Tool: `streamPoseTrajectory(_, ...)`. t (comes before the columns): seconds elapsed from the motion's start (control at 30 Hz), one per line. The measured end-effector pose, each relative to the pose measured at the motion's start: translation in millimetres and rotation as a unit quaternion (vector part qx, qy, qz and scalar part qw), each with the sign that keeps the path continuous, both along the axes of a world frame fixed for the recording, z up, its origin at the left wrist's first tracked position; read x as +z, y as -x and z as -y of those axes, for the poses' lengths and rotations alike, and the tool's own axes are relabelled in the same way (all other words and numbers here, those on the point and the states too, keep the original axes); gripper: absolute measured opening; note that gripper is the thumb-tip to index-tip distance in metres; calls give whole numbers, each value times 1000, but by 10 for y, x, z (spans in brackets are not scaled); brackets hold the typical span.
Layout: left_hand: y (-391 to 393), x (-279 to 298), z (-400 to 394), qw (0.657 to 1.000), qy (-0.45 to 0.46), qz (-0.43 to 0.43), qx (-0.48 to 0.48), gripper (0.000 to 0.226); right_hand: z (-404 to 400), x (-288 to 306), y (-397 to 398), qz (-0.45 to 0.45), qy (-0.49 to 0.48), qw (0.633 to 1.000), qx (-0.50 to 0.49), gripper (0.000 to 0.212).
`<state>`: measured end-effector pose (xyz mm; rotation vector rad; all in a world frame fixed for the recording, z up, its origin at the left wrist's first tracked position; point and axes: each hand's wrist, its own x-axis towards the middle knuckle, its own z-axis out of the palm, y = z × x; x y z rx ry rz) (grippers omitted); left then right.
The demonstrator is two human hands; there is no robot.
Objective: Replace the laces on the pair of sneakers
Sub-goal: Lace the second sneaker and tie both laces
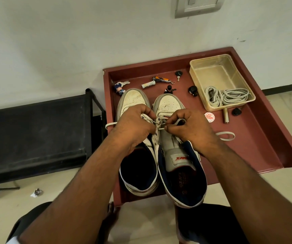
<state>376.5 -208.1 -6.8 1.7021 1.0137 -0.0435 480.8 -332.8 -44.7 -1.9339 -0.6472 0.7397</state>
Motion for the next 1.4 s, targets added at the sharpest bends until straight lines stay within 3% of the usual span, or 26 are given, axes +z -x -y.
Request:
streamPoseTrajectory(0.33, -13, 6, -3, 1000, -1, -8, 7, 30, 20, -55, 17, -13, -20, 1000, -8, 27)
streamPoseTrajectory(0.6, -31, -56, -1, 999, -20, 14, 35, 23, -26, -13, 33, 25, -2, 999, 34, 11)
streamPoseTrajectory(0.73, -61, -98, 67, 996, -79, 3, 43, 26, -63, -14, 3, 28, -1, 999, 42, 25)
streamPoseTrajectory(0.8, -61, -73, 113, 986, -155, -36, 43, 21, -70, -8, -25, 37, 14, 997, 69, 33)
streamPoseTrajectory(0.87, -28, -13, 100, 971, -228, -45, 55, 19, -69, 9, -53, 36, 29, 993, 107, 32)
streamPoseTrajectory(0.97, 158, 189, -221, 961, -244, -8, 127, 18, -74, 17, -80, 7, 31, 993, 115, 29)
streamPoseTrajectory(1.03, 341, 352, -534, 937, -278, 16, 211, 11, -83, 21, -85, 0, 34, 993, 113, 27)
streamPoseTrajectory(1.1, 510, 454, -708, 898, -362, -43, 247, 16, -105, 21, -93, 11, 42, 992, 119, 25)
streamPoseTrajectory(1.17, 512, 453, -666, 870, -437, -158, 165, 23, -125, 50, -106, 22, 55, 990, 128, 24)
streamPoseTrajectory(1.23, 353, 372, -490, 880, -435, -189, 18, 25, -136, 79, -127, 27, 62, 988, 137, 24)
streamPoseTrajectory(1.3, 166, 229, -298, 914, -354, -168, -107, 23, -136, 92, -140, 34, 68, 987, 143, 25)
streamPoseTrajectory(1.4, 32, 104, -177, 945, -246, -151, -156, 15, -135, 82, -137, 37, 65, 988, 138, 25)
